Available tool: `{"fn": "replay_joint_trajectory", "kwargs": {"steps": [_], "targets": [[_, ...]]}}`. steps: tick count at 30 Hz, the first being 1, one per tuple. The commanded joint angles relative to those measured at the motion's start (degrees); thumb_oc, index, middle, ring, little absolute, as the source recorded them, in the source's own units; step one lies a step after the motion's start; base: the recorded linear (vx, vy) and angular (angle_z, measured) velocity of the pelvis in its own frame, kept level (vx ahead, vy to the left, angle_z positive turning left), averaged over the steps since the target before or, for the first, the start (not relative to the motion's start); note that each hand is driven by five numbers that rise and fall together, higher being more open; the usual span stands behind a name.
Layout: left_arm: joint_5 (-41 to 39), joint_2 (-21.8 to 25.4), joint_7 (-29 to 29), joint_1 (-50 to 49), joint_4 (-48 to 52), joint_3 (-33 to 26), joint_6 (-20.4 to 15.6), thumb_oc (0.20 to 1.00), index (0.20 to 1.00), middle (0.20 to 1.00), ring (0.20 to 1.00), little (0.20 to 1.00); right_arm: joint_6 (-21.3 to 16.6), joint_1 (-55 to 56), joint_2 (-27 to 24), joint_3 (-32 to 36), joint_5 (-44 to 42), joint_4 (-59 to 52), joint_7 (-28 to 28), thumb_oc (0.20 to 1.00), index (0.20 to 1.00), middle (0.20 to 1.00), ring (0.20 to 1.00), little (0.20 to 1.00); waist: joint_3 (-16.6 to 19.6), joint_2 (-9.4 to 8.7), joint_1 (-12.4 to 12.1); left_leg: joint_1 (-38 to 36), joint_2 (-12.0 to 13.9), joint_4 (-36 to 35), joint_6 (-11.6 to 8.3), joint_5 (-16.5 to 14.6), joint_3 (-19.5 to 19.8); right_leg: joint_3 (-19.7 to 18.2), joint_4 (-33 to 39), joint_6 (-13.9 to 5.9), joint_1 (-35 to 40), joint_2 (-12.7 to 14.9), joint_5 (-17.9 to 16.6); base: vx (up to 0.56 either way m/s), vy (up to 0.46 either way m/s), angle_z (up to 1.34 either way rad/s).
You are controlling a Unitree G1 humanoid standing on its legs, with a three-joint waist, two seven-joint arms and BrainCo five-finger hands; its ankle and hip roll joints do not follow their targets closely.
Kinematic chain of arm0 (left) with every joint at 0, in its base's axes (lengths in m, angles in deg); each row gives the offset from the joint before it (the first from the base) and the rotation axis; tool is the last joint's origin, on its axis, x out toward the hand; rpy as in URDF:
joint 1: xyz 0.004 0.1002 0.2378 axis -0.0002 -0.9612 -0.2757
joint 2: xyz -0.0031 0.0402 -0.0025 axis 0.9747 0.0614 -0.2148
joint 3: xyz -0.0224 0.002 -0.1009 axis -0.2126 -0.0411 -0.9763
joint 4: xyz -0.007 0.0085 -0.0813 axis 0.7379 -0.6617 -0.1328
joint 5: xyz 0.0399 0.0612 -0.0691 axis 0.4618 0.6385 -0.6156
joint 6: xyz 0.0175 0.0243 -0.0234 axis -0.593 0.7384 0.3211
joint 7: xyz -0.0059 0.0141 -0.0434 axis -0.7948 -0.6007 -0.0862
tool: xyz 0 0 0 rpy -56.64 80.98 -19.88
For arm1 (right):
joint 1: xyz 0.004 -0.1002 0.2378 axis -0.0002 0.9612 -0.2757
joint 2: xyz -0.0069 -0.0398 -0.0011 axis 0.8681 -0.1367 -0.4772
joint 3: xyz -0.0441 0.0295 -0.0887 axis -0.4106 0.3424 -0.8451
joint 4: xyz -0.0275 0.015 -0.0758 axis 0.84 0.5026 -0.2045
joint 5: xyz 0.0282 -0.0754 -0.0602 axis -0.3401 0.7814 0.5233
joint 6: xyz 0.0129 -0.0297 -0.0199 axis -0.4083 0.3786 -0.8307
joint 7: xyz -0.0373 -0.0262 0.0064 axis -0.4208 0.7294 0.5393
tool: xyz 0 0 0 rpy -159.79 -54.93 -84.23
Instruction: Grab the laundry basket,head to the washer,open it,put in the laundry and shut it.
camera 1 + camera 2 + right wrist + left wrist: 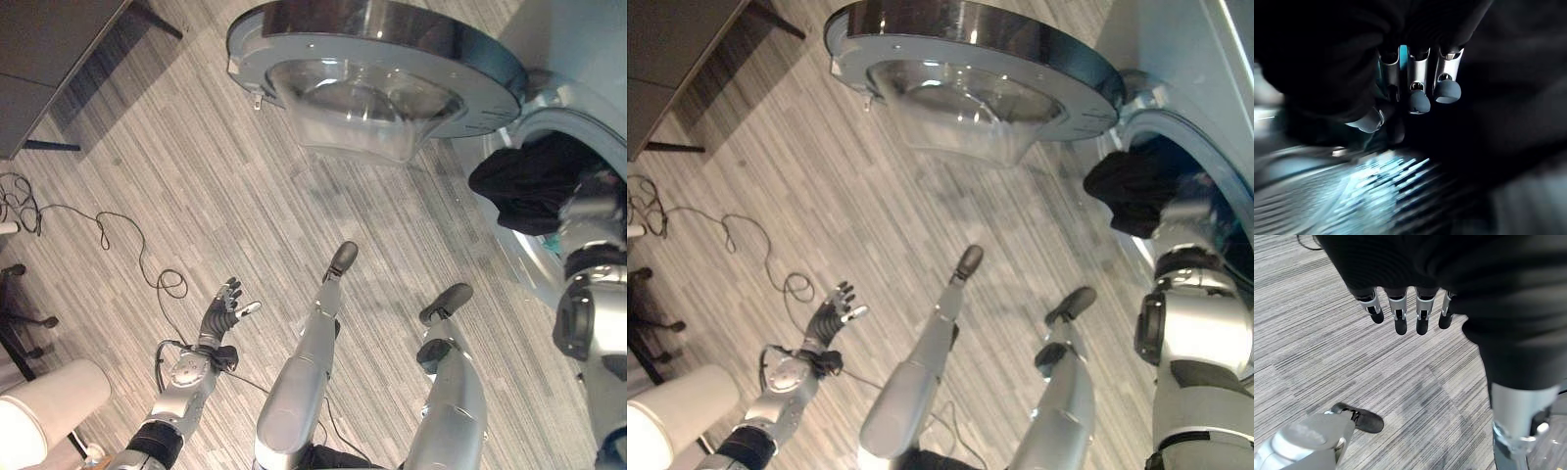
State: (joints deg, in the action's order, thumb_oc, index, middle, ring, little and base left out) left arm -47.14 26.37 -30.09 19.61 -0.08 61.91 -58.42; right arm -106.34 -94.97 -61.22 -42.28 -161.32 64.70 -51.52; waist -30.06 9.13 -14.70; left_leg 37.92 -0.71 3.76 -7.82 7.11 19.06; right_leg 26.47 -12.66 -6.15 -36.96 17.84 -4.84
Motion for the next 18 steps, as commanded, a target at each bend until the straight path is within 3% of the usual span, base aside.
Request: {"fn": "replay_joint_trajectory", "kwargs": {"steps": [1, 3, 4, 7, 9, 10, 12, 13, 14, 15, 16, 18], "targets": [[0.05, 1.88, -0.42, -5.34, -2.57, -0.06, -1.29, 1.000, 1.000, 1.000, 1.000, 1.000, -5.71, 0.41, -14.18, -0.36, -1.48, -3.38, 1.74, 0.200, 0.200, 0.200, 0.200, 0.200, 0.72, -1.27, 2.23, -0.34, 7.11, -4.12, -3.29, 0.78, -7.63, -6.09, -6.60, -6.68, 4.01, 1.96, 10.44, 0.02, -0.052, -0.10], [0.34, 2.16, -0.47, -5.77, -2.93, -0.80, -1.71, 1.000, 1.000, 1.000, 1.000, 1.000, -5.64, 0.96, -16.24, -0.75, 0.03, -3.21, 1.99, 0.200, 0.200, 0.200, 0.200, 0.200, 0.64, -1.35, 2.44, 0.12, 6.89, -3.76, -3.18, 1.82, -7.42, -5.65, -5.99, -6.23, 3.83, 2.01, 8.82, -0.03, 0.006, 0.02], [0.31, 2.01, -0.69, -5.69, -3.29, -1.13, -1.93, 1.000, 1.000, 1.000, 1.000, 1.000, -5.86, 1.36, -16.19, -0.71, 1.32, -3.47, 2.64, 0.200, 0.200, 0.200, 0.200, 0.200, 1.20, -1.46, 2.91, -0.47, 7.04, -4.11, -3.26, 0.59, -7.64, -6.21, -5.79, -6.60, 4.32, 1.76, 10.07, 0.00, 0.023, 0.06], [-0.33, 1.20, -1.37, -5.30, -2.98, -1.57, -2.40, 1.000, 1.000, 1.000, 1.000, 1.000, -6.88, 4.86, -13.05, 0.75, 3.54, -5.74, 3.90, 0.200, 0.200, 0.200, 0.200, 0.200, 1.02, -1.35, 3.56, -0.26, 6.90, -3.71, -3.20, 0.50, -8.23, -6.67, -5.26, -6.36, 4.13, 1.50, 9.58, 0.03, -0.005, 0.03], [-1.08, 1.11, -1.38, -4.62, -2.87, -1.08, -2.71, 1.000, 1.000, 1.000, 1.000, 1.000, -3.66, 5.51, -11.14, -0.71, 3.44, -1.01, 2.43, 0.200, 0.200, 0.200, 0.200, 0.200, 0.93, -1.68, 3.40, 0.08, 6.86, -3.17, -3.21, 0.35, -8.66, -6.89, -5.11, -6.18, 3.93, 1.41, 9.37, -0.01, -0.006, -0.07], [-1.29, 1.12, -1.15, -4.08, -2.66, -0.62, -2.77, 1.000, 1.000, 1.000, 1.000, 1.000, 0.04, 5.37, -10.28, -2.79, 4.47, 3.09, 1.00, 1.000, 1.000, 1.000, 1.000, 1.000, 0.71, -1.81, 3.39, 0.20, 6.92, -2.97, -3.28, 0.16, -8.89, -6.99, -5.28, -6.07, 3.79, 1.47, 9.55, -0.01, -0.004, -0.05], [-1.59, 0.98, -0.54, -3.50, -1.97, -0.01, -2.54, 1.000, 1.000, 1.000, 1.000, 1.000, 4.71, 5.44, -8.10, -5.49, 6.17, 7.39, -1.35, 1.000, 1.000, 1.000, 1.000, 1.000, 0.32, -1.75, 3.54, 0.54, 6.93, -2.61, -3.29, 0.15, -9.19, -7.07, -5.18, -5.91, 3.61, 1.39, 9.42, 0.00, -0.008, -0.05], [-1.67, 0.88, -0.35, -3.33, -1.83, 0.34, -2.51, 1.000, 1.000, 1.000, 1.000, 1.000, 5.19, 5.88, -6.39, -5.88, 5.91, 8.08, -2.00, 1.000, 1.000, 1.000, 1.000, 1.000, 0.31, -1.68, 3.61, 0.68, 6.93, -2.56, -3.26, 0.17, -9.23, -7.13, -5.09, -5.83, 3.57, 1.38, 9.37, 0.01, 0.015, -0.07], [-1.57, 0.21, -0.31, -3.08, -1.92, 0.81, -2.19, 1.000, 1.000, 1.000, 1.000, 1.000, 4.70, 8.46, -0.98, -5.78, 4.29, 6.39, -3.45, 1.000, 1.000, 1.000, 1.000, 1.000, 0.31, -1.61, 3.71, 1.04, 6.97, -2.28, -3.05, 0.29, -9.43, -7.23, -4.71, -5.65, 3.52, 1.28, 8.98, -0.06, 0.062, -0.09], [-1.34, -0.09, -0.35, -3.12, -2.23, 0.81, -1.99, 1.000, 1.000, 1.000, 1.000, 1.000, 4.05, 9.93, 1.31, -5.83, 3.61, 4.81, -4.22, 1.000, 1.000, 1.000, 1.000, 1.000, 0.27, -1.49, 3.56, 1.78, 6.85, -1.92, -2.88, 1.42, -9.41, -6.76, -4.48, -5.19, 2.95, 1.36, 7.61, 0.01, 0.028, -0.11], [-1.34, -0.05, -0.37, -3.02, -2.23, 0.73, -1.98, 1.000, 1.000, 1.000, 1.000, 1.000, 3.96, 10.09, 1.45, -5.68, 3.67, 4.45, -4.11, 1.000, 1.000, 1.000, 1.000, 1.000, 0.31, -1.68, 3.78, 1.04, 6.98, -2.15, -3.02, 0.28, -9.51, -7.26, -4.58, -5.60, 3.61, 1.21, 8.95, 0.01, 0.018, -0.13], [-0.28, -1.80, -0.36, -3.74, -2.66, -0.39, -1.68, 1.000, 1.000, 1.000, 1.000, 1.000, -0.39, 20.20, 10.74, -6.62, 5.22, -10.73, -6.69, 1.000, 1.000, 1.000, 1.000, 1.000, 0.27, -2.08, 4.50, 2.18, 6.93, -1.55, -2.64, 1.43, -9.47, -6.75, -3.90, -5.06, 2.77, 1.05, 7.09, -0.02, 0.050, -0.13]]}}
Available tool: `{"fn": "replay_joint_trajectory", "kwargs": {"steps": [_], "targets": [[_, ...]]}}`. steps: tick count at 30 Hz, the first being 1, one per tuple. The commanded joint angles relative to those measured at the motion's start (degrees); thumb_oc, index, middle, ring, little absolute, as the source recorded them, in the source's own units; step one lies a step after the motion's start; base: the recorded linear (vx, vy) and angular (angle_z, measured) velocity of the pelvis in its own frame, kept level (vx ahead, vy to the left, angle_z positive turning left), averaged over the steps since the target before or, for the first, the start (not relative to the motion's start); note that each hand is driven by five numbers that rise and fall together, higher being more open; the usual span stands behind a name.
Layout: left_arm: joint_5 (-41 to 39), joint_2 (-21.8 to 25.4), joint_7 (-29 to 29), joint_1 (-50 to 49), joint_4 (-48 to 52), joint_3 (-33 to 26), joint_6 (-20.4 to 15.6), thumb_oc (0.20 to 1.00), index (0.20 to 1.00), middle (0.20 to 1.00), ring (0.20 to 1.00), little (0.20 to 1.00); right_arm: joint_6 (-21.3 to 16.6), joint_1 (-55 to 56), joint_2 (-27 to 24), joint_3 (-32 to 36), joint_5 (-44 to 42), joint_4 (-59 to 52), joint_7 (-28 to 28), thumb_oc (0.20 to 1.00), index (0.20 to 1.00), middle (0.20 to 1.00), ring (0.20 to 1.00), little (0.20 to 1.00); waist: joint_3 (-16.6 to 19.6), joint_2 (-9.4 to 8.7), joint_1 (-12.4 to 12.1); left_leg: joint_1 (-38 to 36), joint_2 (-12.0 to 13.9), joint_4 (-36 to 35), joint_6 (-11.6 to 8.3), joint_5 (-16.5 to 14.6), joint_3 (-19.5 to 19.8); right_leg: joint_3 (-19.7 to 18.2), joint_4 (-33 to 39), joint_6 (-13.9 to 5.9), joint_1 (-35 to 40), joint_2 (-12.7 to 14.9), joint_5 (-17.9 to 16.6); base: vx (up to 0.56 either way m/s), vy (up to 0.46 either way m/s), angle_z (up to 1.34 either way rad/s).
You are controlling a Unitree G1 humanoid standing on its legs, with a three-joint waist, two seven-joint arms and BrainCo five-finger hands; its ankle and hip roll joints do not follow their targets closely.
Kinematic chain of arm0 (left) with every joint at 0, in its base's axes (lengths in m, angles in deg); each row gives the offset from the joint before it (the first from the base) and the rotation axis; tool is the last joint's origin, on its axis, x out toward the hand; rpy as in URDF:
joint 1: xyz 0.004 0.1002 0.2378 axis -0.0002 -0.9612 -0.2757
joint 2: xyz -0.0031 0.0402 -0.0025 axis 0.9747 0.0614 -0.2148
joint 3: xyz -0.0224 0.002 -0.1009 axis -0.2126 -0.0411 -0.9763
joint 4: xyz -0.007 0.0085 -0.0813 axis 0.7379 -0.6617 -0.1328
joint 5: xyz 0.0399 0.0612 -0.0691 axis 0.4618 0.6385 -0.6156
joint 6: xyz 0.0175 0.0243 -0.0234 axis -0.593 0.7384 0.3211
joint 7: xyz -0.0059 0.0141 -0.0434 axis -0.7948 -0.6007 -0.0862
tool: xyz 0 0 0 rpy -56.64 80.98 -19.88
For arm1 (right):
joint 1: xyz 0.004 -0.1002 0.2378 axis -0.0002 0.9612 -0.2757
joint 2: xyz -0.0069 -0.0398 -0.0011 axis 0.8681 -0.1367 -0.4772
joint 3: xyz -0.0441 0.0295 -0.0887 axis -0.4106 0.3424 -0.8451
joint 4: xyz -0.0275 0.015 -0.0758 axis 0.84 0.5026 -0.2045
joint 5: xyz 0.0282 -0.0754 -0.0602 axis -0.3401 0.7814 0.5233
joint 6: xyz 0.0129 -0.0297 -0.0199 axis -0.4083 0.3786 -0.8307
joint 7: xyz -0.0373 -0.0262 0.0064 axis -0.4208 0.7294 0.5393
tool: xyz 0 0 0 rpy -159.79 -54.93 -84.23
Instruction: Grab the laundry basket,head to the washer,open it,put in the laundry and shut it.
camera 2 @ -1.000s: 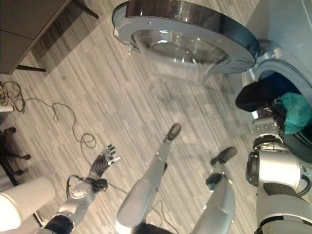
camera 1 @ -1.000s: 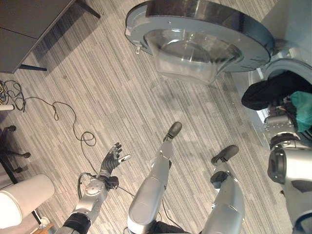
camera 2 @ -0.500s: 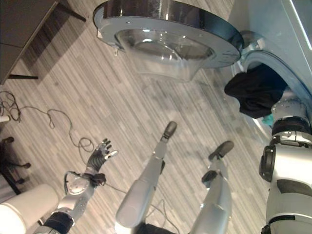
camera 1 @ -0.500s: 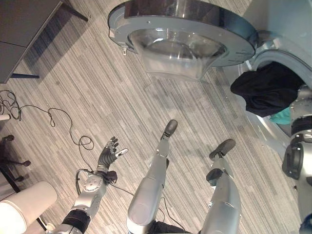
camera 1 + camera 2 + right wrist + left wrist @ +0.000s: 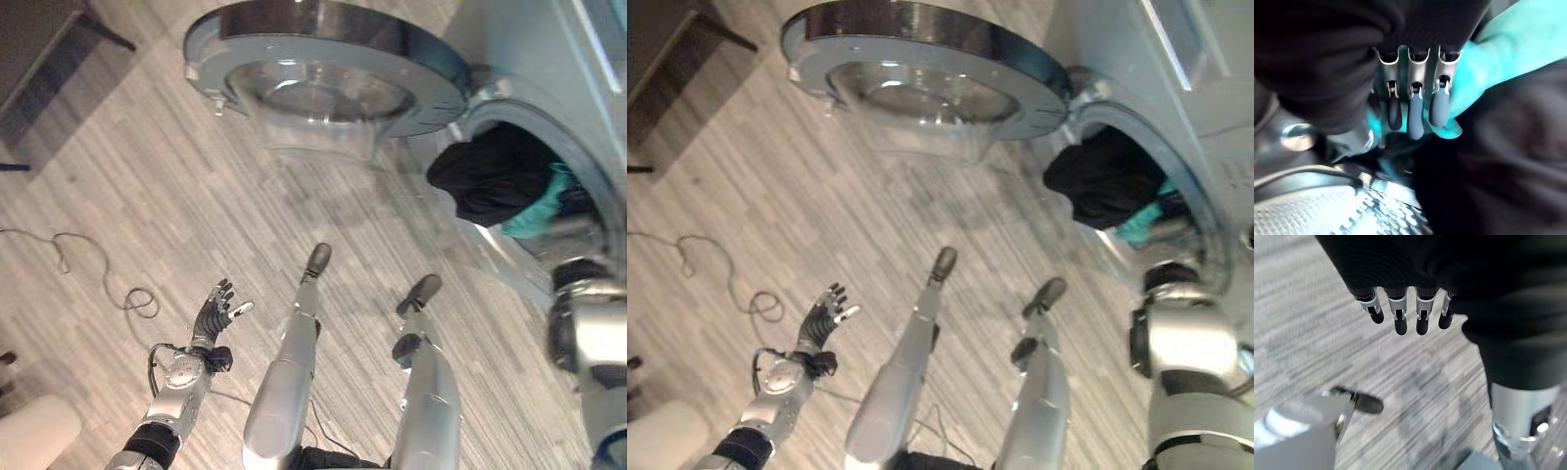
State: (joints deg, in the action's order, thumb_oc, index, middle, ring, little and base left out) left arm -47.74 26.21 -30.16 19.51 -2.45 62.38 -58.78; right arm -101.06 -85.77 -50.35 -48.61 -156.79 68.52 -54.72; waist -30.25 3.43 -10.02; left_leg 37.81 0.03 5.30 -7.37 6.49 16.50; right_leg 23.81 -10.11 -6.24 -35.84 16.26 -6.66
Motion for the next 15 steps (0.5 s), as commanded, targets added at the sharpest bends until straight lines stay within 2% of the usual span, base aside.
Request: {"fn": "replay_joint_trajectory", "kwargs": {"steps": [1, 2, 4, 8, 9, 12, 14, 15], "targets": [[0.96, -2.09, -0.26, -4.18, -0.54, -1.35, -1.50, 1.000, 1.000, 1.000, 1.000, 1.000, -7.11, 15.83, 2.39, -0.73, 2.86, -21.63, -3.97, 1.000, 1.000, 1.000, 1.000, 1.000, 0.45, 3.24, 0.32, 2.30, 6.24, -2.99, -3.01, 2.00, -6.93, -4.01, -6.24, -4.94, 1.69, 2.59, 8.77, 0.02, 0.022, -0.11], [0.98, -2.08, -0.27, -4.24, -0.58, -1.38, -1.49, 1.000, 1.000, 1.000, 1.000, 1.000, -7.10, 16.24, 2.61, -0.67, 3.22, -22.26, -3.54, 1.000, 1.000, 1.000, 1.000, 1.000, 0.46, 3.07, 0.54, 1.19, 6.37, -3.18, -3.19, 0.63, -7.10, -4.48, -6.53, -5.40, 2.61, 2.52, 10.38, 0.09, -0.032, -0.11], [1.52, -2.95, -0.02, -4.59, -2.26, -1.98, -1.69, 1.000, 1.000, 1.000, 1.000, 1.000, -8.89, 22.79, 5.23, -0.19, 4.93, -29.22, -4.60, 1.000, 1.000, 1.000, 1.000, 1.000, 0.45, 2.43, 1.30, 1.02, 6.42, -3.08, -3.15, 0.42, -7.13, -4.22, -6.72, -5.43, 2.60, 2.54, 10.44, 0.05, -0.025, -0.12], [2.02, -3.31, -0.37, -4.27, -3.79, -3.54, -2.28, 1.000, 1.000, 1.000, 1.000, 1.000, -6.34, 30.44, 7.62, -2.74, 9.45, -32.32, -7.04, 1.000, 1.000, 1.000, 1.000, 1.000, 0.45, 1.07, 2.61, 1.34, 6.57, -3.15, -3.16, 0.61, -7.10, -3.98, -5.96, -5.47, 2.65, 2.46, 9.69, 0.00, -0.001, -0.01], [1.91, -3.18, -0.17, -4.23, -3.35, -3.98, -2.59, 1.000, 1.000, 1.000, 1.000, 1.000, -4.70, 32.91, 8.16, -4.57, 12.13, -31.36, -7.99, 1.000, 1.000, 1.000, 1.000, 1.000, 0.45, 0.58, 3.06, 1.56, 6.63, -3.16, -3.20, 0.72, -7.04, -3.92, -5.43, -5.44, 2.66, 2.35, 9.38, 0.00, -0.008, -0.04], [1.87, -3.13, -0.13, -3.96, -3.33, -4.21, -2.65, 1.000, 1.000, 1.000, 1.000, 1.000, -3.45, 34.10, 8.89, -5.63, 13.96, -29.33, -8.14, 1.000, 1.000, 1.000, 1.000, 1.000, 0.45, 0.19, 3.40, 1.78, 6.69, -3.23, -3.28, 0.87, -7.04, -3.82, -5.06, -5.41, 2.67, 2.29, 9.16, 0.00, -0.010, -0.05], [1.60, -2.74, -0.17, -3.53, -3.34, -3.96, -2.66, 1.000, 1.000, 1.000, 1.000, 1.000, -2.62, 32.91, 9.02, -5.61, 14.75, -24.72, -7.38, 1.000, 1.000, 1.000, 1.000, 1.000, 0.45, 0.22, 3.36, 1.92, 6.61, -3.39, -3.33, 0.95, -7.01, -3.69, -4.72, -5.45, 2.75, 2.33, 8.96, 0.00, -0.004, -0.02], [1.18, -2.15, -0.30, -3.12, -3.05, -3.71, -2.82, 1.000, 1.000, 1.000, 1.000, 1.000, -1.13, 29.87, 8.98, -5.41, 15.67, -18.36, -6.13, 1.000, 1.000, 1.000, 1.000, 1.000, 0.45, 0.83, 3.02, 2.21, 6.45, -3.69, -3.36, 1.05, -7.01, -3.56, -4.90, -5.59, 2.42, 2.41, 8.99, 0.00, 0.000, 0.00]]}}
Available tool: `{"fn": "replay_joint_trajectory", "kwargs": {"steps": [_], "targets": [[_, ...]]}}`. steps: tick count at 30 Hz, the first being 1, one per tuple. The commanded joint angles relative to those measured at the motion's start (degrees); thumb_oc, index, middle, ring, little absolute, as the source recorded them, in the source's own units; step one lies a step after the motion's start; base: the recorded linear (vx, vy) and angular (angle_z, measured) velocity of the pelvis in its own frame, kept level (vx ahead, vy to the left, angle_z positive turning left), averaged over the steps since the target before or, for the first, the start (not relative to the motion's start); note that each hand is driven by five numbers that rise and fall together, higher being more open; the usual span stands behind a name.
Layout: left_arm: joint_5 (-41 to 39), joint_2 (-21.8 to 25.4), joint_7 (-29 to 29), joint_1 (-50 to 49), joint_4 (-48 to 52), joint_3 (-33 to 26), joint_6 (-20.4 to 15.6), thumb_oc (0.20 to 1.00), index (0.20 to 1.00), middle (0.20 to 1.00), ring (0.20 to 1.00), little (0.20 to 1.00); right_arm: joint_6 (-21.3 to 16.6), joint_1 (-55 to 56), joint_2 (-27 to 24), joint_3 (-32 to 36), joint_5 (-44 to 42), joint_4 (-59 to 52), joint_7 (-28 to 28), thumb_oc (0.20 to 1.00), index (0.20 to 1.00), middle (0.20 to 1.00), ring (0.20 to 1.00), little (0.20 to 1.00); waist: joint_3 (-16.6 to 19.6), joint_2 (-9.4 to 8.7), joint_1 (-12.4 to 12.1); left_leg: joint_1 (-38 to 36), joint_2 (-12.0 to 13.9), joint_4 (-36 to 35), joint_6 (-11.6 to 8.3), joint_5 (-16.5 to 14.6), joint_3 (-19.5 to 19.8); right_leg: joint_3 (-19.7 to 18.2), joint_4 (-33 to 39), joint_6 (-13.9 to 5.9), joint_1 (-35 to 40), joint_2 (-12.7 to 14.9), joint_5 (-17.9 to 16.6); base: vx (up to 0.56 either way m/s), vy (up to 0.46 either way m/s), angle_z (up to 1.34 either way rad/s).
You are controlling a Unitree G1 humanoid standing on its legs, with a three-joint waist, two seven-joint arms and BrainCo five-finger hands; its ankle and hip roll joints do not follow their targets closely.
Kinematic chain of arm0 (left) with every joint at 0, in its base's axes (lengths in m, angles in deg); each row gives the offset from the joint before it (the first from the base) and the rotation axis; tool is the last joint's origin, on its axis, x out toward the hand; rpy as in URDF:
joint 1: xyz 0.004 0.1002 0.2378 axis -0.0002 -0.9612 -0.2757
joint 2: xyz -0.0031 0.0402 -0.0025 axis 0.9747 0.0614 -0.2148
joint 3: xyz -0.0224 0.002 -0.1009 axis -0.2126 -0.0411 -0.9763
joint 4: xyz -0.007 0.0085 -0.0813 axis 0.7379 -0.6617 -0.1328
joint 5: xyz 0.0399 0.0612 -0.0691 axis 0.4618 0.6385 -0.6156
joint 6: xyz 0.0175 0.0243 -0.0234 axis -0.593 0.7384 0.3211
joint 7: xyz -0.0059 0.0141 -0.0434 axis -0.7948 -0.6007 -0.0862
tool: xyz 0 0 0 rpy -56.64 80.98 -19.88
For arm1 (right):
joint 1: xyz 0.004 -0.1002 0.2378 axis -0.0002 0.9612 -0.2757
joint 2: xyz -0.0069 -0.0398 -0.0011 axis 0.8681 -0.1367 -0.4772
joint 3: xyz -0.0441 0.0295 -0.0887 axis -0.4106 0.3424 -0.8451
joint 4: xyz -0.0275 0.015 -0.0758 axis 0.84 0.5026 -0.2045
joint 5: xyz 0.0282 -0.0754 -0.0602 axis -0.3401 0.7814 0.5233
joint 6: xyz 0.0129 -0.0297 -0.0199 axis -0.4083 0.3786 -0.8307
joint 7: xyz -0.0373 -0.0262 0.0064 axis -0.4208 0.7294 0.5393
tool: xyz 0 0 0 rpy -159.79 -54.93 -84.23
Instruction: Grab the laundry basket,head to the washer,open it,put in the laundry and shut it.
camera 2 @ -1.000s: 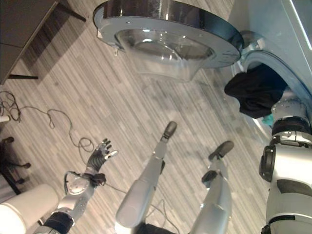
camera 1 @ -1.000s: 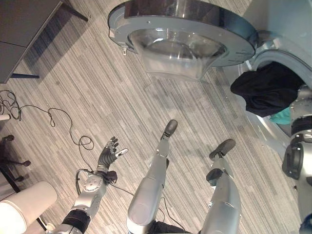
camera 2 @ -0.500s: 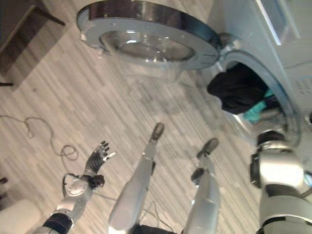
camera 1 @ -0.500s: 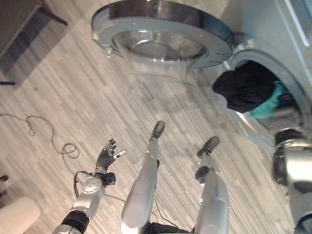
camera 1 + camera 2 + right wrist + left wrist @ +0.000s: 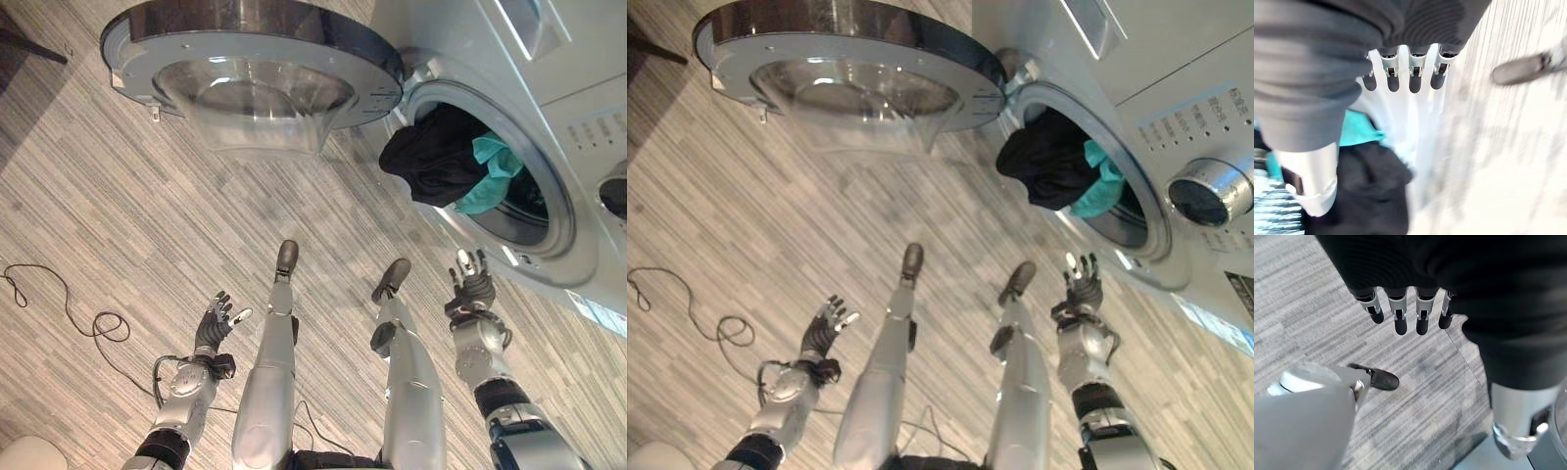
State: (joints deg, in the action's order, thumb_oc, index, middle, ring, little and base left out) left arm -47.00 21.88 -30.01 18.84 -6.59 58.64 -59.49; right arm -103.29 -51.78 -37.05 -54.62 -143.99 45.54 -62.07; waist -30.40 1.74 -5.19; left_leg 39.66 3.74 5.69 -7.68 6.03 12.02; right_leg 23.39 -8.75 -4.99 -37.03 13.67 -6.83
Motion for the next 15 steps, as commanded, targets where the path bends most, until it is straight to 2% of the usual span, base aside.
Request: {"fn": "replay_joint_trajectory", "kwargs": {"steps": [1, 4, 5, 7, 8, 9, 11, 13, 15], "targets": [[0.20, 2.51, -0.50, -2.49, 1.50, 0.29, -2.22, 1.000, 1.000, 1.000, 1.000, 1.000, 1.69, -5.86, -4.47, 0.78, 2.62, 7.54, 1.62, 1.000, 1.000, 1.000, 1.000, 1.000, 0.61, 2.81, -2.07, 0.59, 2.67, -4.12, -3.06, 1.55, -2.52, -3.06, -6.43, -6.90, 3.41, 5.06, 9.25, 0.00, 0.000, 0.00], [-0.71, 3.27, -0.53, -2.84, 3.03, 0.93, -2.49, 1.000, 1.000, 1.000, 1.000, 1.000, 2.87, -11.37, -5.45, 1.51, 2.17, 13.99, 2.51, 1.000, 1.000, 1.000, 1.000, 1.000, 0.61, 3.87, -3.07, 1.33, 2.47, -4.00, -2.97, 1.52, -2.48, -3.10, -7.44, -6.88, 2.39, 5.31, 9.69, 0.00, 0.000, 0.00], [-1.36, 4.45, -0.05, -3.88, 5.52, 2.77, -2.41, 1.000, 1.000, 1.000, 1.000, 1.000, 4.20, -19.56, -7.64, 2.96, 0.35, 21.59, 3.50, 1.000, 1.000, 1.000, 1.000, 1.000, 0.61, 5.83, -5.08, 2.73, 1.97, -3.22, -2.71, 1.26, -2.19, -3.27, -9.49, -6.99, 0.56, 5.90, 10.58, 0.01, 0.029, 0.04], [-1.43, 4.80, 0.29, -4.01, 6.18, 4.03, -2.21, 1.000, 1.000, 1.000, 1.000, 1.000, 4.86, -23.04, -8.78, 3.43, -0.09, 25.00, 4.02, 1.000, 1.000, 1.000, 1.000, 1.000, 0.61, 7.11, -6.12, 3.75, 1.77, -2.77, -2.54, 1.12, -2.05, -3.24, -10.78, -7.11, -0.82, 6.40, 11.12, 0.02, 0.027, 0.07], [-1.44, 4.77, 0.27, -3.91, 6.21, 4.07, -2.19, 1.000, 1.000, 1.000, 1.000, 1.000, 4.88, -23.26, -8.92, 3.43, -0.13, 25.22, 3.94, 1.000, 1.000, 1.000, 1.000, 1.000, 0.61, 7.17, -6.16, 3.90, 1.76, -2.70, -2.54, 1.09, -2.03, -3.25, -10.92, -7.11, -0.99, 6.43, 11.17, 0.02, 0.036, 0.12], [-1.05, 5.04, 0.70, -3.94, 6.10, 5.24, -1.91, 1.000, 1.000, 1.000, 1.000, 1.000, 5.14, -25.55, -9.75, 3.57, -0.70, 27.00, 4.52, 1.000, 1.000, 1.000, 1.000, 1.000, 0.61, 8.19, -7.00, 4.49, 1.56, -2.61, -2.38, 1.07, -2.07, -3.31, -11.57, -7.21, -1.81, 6.69, 11.62, 0.03, 0.028, 0.14], [-0.98, 5.09, 0.76, -3.65, 6.24, 5.81, -1.86, 1.000, 1.000, 1.000, 1.000, 1.000, 5.16, -26.95, -10.29, 3.77, -1.37, 27.81, 4.75, 1.000, 1.000, 1.000, 1.000, 1.000, 0.61, 8.71, -7.48, 5.09, 1.37, -2.45, -2.31, 1.01, -1.96, -3.40, -12.00, -7.28, -2.52, 6.89, 11.87, 0.02, 0.021, 0.14], [-1.16, 5.01, 0.95, -3.36, 6.54, 7.00, -1.67, 1.000, 1.000, 1.000, 1.000, 1.000, 4.96, -29.56, -11.17, 5.02, -3.80, 28.97, 5.38, 1.000, 1.000, 1.000, 1.000, 1.000, 0.61, 10.11, -8.49, 6.23, 0.73, -2.16, -2.03, 0.91, -1.79, -3.36, -13.00, -7.39, -3.60, 7.36, 12.57, 0.03, 0.035, 0.13], [-1.30, 5.02, 0.92, -3.25, 6.81, 7.32, -1.75, 1.000, 1.000, 1.000, 1.000, 1.000, 4.65, -30.16, -11.36, 5.50, -4.88, 29.02, 5.63, 1.000, 1.000, 1.000, 1.000, 1.000, 0.61, 10.39, -8.73, 6.57, 0.55, -2.12, -1.93, 0.89, -1.74, -3.40, -13.34, -7.46, -4.04, 7.49, 12.71, 0.02, 0.027, 0.14]]}}
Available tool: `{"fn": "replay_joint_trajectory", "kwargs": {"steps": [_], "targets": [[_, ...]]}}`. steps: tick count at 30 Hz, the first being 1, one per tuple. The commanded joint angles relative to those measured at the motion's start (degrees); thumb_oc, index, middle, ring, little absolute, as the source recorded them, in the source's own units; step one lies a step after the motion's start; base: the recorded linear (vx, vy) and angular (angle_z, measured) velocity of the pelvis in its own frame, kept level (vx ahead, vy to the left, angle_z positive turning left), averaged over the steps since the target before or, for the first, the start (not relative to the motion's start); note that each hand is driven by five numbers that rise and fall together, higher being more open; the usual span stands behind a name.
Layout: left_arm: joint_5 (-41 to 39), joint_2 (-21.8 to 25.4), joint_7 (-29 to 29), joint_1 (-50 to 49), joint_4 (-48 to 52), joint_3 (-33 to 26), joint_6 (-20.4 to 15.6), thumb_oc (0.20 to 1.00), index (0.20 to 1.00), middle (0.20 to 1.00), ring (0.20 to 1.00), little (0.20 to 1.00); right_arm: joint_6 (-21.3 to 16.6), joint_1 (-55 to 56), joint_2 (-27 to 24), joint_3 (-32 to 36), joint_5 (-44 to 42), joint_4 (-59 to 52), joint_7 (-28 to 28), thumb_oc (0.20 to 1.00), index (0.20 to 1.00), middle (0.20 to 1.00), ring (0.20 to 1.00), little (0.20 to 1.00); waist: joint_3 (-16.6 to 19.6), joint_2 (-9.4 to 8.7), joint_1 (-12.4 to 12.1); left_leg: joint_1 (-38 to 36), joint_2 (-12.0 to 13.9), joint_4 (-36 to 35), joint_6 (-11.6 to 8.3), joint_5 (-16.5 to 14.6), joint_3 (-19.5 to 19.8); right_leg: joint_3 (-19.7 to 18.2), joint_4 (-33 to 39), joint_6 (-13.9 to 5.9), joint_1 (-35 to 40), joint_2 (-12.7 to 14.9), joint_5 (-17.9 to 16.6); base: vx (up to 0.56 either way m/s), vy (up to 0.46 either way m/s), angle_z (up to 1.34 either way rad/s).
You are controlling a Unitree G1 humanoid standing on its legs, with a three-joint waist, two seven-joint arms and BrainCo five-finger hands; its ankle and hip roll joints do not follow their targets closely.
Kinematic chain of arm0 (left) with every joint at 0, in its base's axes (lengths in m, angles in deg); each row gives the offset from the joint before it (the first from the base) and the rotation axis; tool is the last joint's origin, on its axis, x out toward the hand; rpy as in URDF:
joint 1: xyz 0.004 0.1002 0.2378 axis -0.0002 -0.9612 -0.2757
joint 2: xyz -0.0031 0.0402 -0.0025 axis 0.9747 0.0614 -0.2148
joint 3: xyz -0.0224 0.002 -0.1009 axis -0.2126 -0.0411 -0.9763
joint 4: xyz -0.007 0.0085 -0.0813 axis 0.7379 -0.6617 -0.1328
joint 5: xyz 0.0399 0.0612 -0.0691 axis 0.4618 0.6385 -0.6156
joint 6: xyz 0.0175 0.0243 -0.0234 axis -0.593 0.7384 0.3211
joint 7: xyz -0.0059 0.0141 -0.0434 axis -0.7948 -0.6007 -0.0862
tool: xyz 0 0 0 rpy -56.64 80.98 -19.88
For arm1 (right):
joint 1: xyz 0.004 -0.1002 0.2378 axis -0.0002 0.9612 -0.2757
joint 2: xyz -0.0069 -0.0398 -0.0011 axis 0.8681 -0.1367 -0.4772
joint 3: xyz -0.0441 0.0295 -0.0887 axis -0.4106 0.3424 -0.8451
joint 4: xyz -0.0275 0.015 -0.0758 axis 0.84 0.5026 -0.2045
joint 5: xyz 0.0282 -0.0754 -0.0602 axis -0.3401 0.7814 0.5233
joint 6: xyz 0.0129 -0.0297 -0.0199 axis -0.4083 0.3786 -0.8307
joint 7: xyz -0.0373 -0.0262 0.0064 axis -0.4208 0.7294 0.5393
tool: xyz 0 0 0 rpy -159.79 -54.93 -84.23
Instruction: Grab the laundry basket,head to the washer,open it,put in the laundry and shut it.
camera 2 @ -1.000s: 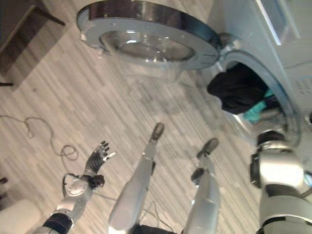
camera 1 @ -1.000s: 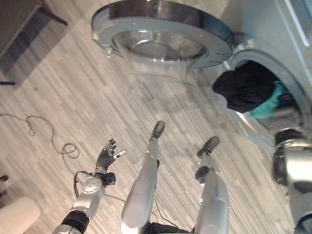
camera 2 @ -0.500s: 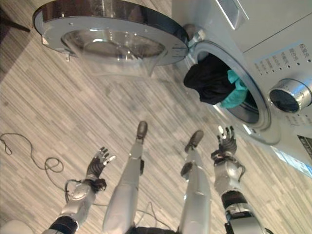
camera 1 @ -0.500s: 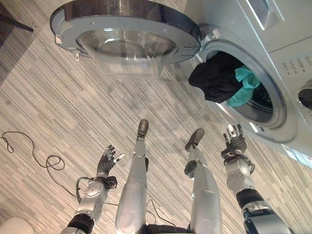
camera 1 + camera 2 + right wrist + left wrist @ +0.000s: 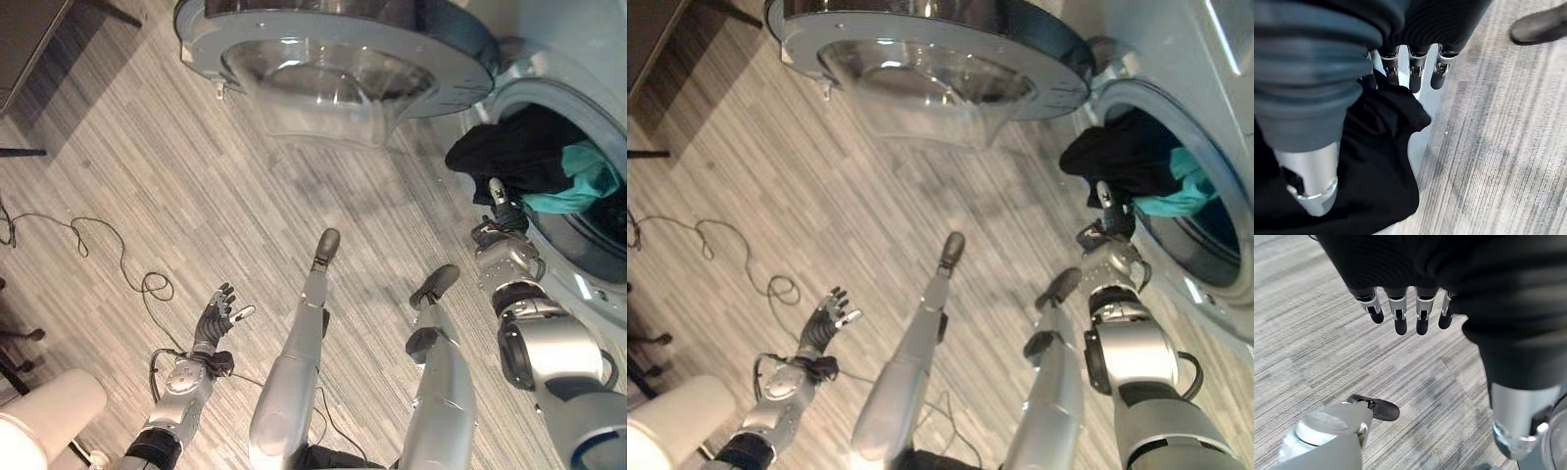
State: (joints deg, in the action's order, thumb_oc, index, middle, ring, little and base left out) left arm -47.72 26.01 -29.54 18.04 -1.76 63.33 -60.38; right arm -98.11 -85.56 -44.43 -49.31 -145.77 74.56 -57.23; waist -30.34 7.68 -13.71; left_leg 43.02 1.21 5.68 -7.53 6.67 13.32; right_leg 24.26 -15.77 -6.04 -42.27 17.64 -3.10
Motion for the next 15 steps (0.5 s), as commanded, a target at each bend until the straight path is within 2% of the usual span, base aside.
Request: {"fn": "replay_joint_trajectory", "kwargs": {"steps": [1, 5, 8, 12, 15], "targets": [[-0.65, 0.80, 0.43, -2.43, 2.03, 2.89, -0.85, 1.000, 1.000, 1.000, 1.000, 1.000, -0.74, 3.01, -3.84, 0.46, -3.95, -0.01, 0.98, 1.000, 1.000, 1.000, 1.000, 1.000, 0.55, 4.78, -0.44, 3.37, 2.97, -2.11, -1.98, 0.22, -3.02, -4.37, -6.63, -6.46, 0.84, 3.66, 9.10, 0.03, 0.021, 0.13], [-1.09, 0.68, 0.32, -1.58, 2.79, 3.34, -1.01, 1.000, 1.000, 1.000, 1.000, 1.000, -1.07, 1.43, -4.55, 1.33, -5.90, 0.57, 1.25, 1.000, 1.000, 1.000, 1.000, 1.000, 0.55, 5.75, -1.07, 5.02, 2.15, -1.74, -1.71, 0.07, -2.78, -4.47, -7.93, -6.50, -0.83, 4.36, 9.98, 0.03, 0.017, 0.08], [-1.54, 1.00, 0.40, -1.49, 4.06, 3.51, -1.12, 1.000, 1.000, 1.000, 1.000, 1.000, -2.30, 0.24, -6.84, 3.28, -9.21, 0.67, 2.04, 1.000, 1.000, 1.000, 1.000, 1.000, 0.55, 6.39, -1.12, 6.42, 1.72, -1.51, -1.63, -0.08, -2.86, -4.82, -9.05, -6.63, -2.58, 4.87, 10.44, 0.02, 0.028, 0.10], [-2.05, 1.53, 0.36, -1.86, 3.75, 2.76, -0.73, 1.000, 1.000, 1.000, 1.000, 1.000, -2.32, -1.17, -9.42, 4.55, -11.31, 2.04, 2.49, 1.000, 1.000, 1.000, 1.000, 1.000, 0.55, 6.52, -1.25, 7.61, 1.66, -1.19, -1.61, -0.22, -2.85, -5.26, -9.73, -6.69, -4.07, 5.10, 10.65, 0.02, 0.019, 0.03], [-2.64, 1.49, -1.13, -1.76, -0.02, 0.66, -0.82, 1.000, 1.000, 1.000, 1.000, 1.000, -2.72, -4.29, -11.16, 4.06, -14.70, 1.10, 1.69, 1.000, 1.000, 1.000, 1.000, 1.000, 0.55, 5.87, -1.54, 9.09, 1.67, -0.37, -1.44, -0.65, -3.43, -5.66, -10.28, -6.89, -5.89, 5.13, 10.38, 0.02, 0.021, 0.02]]}}
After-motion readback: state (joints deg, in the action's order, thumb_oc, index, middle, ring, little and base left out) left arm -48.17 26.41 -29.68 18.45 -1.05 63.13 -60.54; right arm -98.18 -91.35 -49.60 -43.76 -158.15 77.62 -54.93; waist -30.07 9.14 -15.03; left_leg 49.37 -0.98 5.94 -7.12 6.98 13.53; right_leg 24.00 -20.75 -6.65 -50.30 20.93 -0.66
